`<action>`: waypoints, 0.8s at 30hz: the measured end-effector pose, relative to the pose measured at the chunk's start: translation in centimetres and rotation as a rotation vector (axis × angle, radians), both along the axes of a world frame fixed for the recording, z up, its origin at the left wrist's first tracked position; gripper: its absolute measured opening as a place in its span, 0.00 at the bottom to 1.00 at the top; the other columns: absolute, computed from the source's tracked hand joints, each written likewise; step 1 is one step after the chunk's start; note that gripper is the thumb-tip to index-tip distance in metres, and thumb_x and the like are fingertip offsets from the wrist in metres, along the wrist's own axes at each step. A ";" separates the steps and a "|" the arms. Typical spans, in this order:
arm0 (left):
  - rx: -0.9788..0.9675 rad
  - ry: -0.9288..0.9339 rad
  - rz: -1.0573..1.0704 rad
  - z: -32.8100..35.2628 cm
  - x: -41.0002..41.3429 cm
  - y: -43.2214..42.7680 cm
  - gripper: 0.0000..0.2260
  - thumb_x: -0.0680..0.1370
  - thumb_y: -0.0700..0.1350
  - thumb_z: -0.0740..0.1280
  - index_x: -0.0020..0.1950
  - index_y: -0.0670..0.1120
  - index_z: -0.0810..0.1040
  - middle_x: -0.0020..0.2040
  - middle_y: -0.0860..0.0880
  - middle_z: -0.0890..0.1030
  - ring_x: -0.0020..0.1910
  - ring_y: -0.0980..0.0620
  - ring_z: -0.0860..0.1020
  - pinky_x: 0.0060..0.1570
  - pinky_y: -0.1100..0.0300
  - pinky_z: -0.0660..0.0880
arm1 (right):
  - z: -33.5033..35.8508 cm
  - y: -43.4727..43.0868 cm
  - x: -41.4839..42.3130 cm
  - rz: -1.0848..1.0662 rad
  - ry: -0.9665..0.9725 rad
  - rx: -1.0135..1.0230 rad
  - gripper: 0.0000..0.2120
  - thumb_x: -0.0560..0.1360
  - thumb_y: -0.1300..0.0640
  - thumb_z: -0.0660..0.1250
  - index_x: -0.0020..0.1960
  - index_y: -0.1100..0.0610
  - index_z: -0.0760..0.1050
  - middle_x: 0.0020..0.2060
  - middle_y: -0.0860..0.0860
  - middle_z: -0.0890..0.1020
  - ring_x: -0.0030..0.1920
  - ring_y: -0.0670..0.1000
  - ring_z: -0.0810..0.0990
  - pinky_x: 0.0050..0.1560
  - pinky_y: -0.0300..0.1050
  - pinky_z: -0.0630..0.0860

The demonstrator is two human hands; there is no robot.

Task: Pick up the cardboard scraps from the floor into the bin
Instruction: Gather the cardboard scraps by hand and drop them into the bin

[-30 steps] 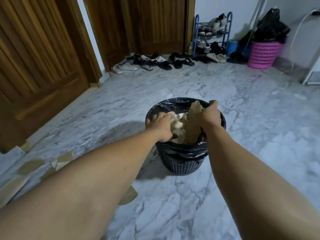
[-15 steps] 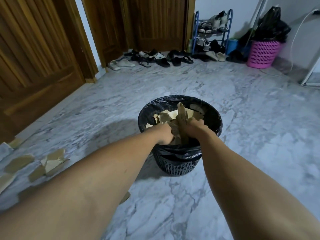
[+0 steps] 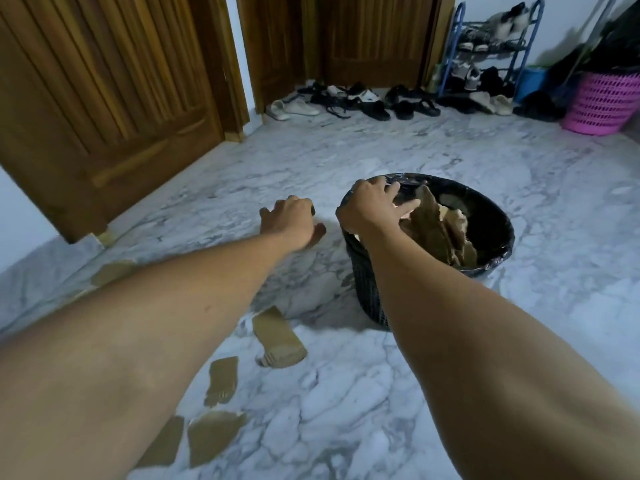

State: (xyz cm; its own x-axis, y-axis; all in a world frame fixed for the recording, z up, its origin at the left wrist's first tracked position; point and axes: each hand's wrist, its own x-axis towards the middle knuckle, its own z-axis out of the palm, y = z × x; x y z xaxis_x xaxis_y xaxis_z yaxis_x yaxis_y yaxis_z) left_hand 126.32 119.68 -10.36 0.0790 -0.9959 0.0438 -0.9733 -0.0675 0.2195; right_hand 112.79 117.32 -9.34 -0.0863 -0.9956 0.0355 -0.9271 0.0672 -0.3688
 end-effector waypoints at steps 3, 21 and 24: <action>0.047 0.002 0.076 -0.9 4.9 2.0 0.19 0.77 0.57 0.66 0.63 0.48 0.75 0.63 0.45 0.74 0.62 0.41 0.73 0.63 0.44 0.66 | -0.9 0.9 4.5 0.110 0.109 0.031 0.23 0.76 0.55 0.61 0.70 0.56 0.68 0.74 0.58 0.61 0.77 0.65 0.49 0.69 0.79 0.41; 0.624 0.040 0.013 -17.4 22.9 26.9 0.27 0.80 0.49 0.66 0.77 0.45 0.62 0.76 0.46 0.60 0.75 0.44 0.61 0.66 0.64 0.63 | -17.3 18.6 19.5 1.193 0.573 0.448 0.25 0.79 0.49 0.68 0.73 0.52 0.68 0.71 0.53 0.69 0.71 0.57 0.67 0.64 0.54 0.71; 0.609 -0.110 0.022 -19.0 24.2 27.8 0.38 0.76 0.51 0.71 0.79 0.48 0.52 0.77 0.48 0.53 0.75 0.40 0.60 0.71 0.49 0.62 | -19.1 19.6 20.1 1.258 0.578 0.342 0.26 0.75 0.49 0.72 0.71 0.48 0.69 0.69 0.51 0.70 0.69 0.57 0.66 0.60 0.56 0.71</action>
State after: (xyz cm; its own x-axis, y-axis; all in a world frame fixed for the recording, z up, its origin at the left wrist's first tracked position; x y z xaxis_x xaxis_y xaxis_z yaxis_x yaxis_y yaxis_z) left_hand 150.47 147.49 -29.38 0.1269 -0.8429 -0.5229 -0.9850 -0.1692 0.0337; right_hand 132.90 136.88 -28.47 0.7903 -0.3635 -0.4933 -0.4468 -0.8927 -0.0580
